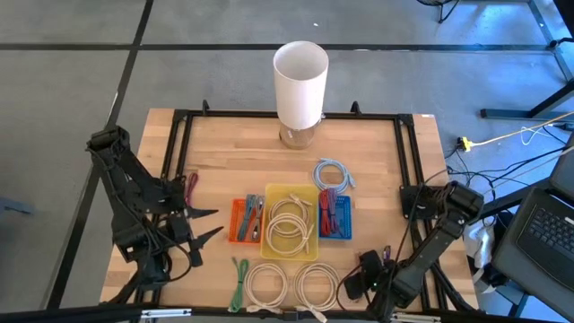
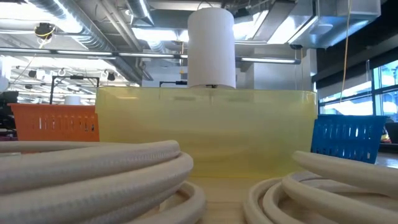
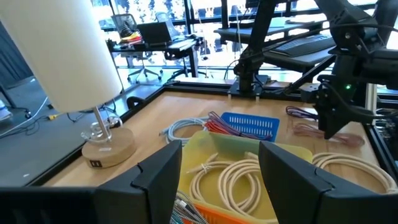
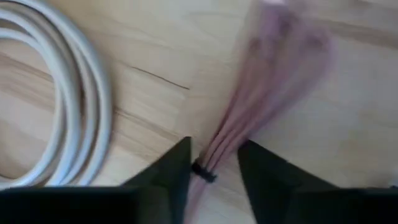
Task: Pick & Place USB Port
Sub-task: Put the pink charger cable into the blue bin
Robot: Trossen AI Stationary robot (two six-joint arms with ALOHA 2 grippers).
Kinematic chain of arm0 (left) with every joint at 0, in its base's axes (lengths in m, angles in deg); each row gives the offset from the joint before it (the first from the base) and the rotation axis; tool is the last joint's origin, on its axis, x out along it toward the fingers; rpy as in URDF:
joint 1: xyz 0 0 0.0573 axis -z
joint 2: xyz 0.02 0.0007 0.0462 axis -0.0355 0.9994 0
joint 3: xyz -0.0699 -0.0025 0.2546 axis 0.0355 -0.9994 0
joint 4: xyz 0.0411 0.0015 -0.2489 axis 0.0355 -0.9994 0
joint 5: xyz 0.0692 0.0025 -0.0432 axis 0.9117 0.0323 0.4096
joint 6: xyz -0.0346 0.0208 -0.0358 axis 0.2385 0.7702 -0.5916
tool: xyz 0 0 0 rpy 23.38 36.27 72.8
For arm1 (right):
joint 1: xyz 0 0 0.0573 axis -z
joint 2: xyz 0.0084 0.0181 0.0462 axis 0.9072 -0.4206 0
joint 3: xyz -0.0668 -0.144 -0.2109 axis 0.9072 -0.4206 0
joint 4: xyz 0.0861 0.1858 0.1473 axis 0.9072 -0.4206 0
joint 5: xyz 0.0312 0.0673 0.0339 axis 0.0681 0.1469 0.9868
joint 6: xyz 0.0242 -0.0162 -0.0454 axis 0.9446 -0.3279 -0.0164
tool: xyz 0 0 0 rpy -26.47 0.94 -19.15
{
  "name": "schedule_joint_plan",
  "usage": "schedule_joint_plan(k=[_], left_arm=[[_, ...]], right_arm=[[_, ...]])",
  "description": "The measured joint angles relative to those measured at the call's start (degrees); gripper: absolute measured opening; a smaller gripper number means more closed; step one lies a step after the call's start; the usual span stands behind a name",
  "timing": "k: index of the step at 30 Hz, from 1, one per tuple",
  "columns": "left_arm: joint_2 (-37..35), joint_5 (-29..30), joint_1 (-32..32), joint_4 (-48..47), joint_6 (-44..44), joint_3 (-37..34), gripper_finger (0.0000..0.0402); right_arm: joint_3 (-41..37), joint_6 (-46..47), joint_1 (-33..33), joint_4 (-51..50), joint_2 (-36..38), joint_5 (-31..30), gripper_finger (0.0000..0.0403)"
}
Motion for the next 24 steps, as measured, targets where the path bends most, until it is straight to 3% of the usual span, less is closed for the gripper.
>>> schedule_joint_plan(k=[5,9,18,24], left_arm=[[0.0,-0.4,0.0,0.0,0.0,0.0,0.0207],[0.0,-0.5,0.0,0.0,-0.1,0.0,0.0207],[0.0,-1.3,0.0,0.2,-0.2,0.0,0.0207],[0.0,-1.2,0.0,0.2,0.8,0.0,0.0207]], right_arm=[[0.0,-0.1,0.0,-2.2,-0.1,0.1,0.0020],[0.7,0.0,-0.3,-4.8,-0.4,-1.8,0.0020],[14.7,-0.2,-0.1,-31.3,-0.7,-2.7,0.0016],[23.4,-0.2,0.8,-42.7,-0.6,-14.2,0.0016]])
